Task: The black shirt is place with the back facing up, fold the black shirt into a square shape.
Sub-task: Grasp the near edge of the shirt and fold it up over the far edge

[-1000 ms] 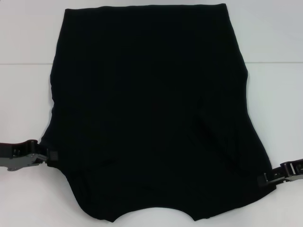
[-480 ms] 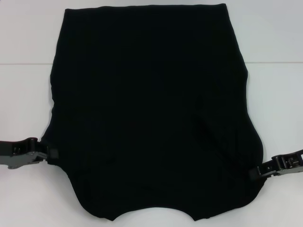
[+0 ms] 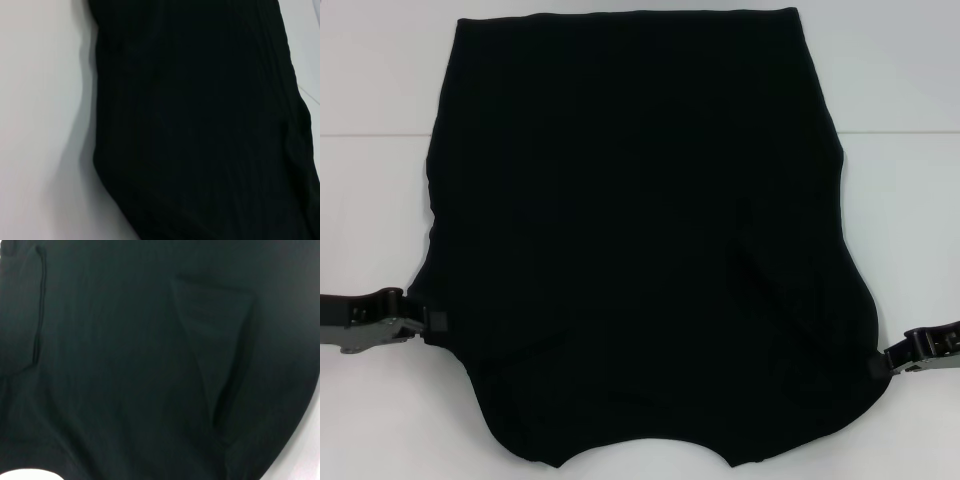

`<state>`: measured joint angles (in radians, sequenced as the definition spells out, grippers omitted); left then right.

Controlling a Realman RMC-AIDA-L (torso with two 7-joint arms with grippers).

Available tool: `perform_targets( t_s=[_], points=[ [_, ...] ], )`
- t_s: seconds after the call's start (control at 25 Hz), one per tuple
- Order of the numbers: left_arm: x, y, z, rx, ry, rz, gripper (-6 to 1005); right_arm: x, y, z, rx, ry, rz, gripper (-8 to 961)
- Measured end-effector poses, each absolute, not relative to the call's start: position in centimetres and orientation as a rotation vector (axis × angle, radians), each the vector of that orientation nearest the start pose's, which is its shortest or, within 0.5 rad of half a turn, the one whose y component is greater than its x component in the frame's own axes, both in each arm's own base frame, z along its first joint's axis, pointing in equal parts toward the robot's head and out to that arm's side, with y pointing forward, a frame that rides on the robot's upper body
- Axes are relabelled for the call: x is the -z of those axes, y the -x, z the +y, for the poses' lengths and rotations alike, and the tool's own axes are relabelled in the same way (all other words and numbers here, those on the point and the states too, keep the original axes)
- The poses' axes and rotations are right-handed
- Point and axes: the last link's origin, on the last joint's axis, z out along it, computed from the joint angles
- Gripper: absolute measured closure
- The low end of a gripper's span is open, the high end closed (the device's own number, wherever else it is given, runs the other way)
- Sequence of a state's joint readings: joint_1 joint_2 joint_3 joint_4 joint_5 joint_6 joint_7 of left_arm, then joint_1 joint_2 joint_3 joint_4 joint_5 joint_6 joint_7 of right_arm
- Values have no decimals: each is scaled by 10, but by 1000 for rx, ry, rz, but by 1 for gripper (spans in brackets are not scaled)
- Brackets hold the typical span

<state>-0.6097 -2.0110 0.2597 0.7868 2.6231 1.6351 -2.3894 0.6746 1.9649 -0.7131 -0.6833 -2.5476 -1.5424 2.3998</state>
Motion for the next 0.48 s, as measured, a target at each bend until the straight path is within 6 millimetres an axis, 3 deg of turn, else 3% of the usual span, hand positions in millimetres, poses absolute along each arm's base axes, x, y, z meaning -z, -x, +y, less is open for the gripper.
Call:
perform_targets(
  t_s=[0.16, 0.48],
  points=[
    [-64, 323, 328, 388, 2088, -1980, 928, -33, -299, 349, 49, 2352, 1806, 895],
    [-61, 307, 318, 342, 2299, -1934, 922, -51, -313, 323, 75, 2310, 1901, 894]
  ],
)
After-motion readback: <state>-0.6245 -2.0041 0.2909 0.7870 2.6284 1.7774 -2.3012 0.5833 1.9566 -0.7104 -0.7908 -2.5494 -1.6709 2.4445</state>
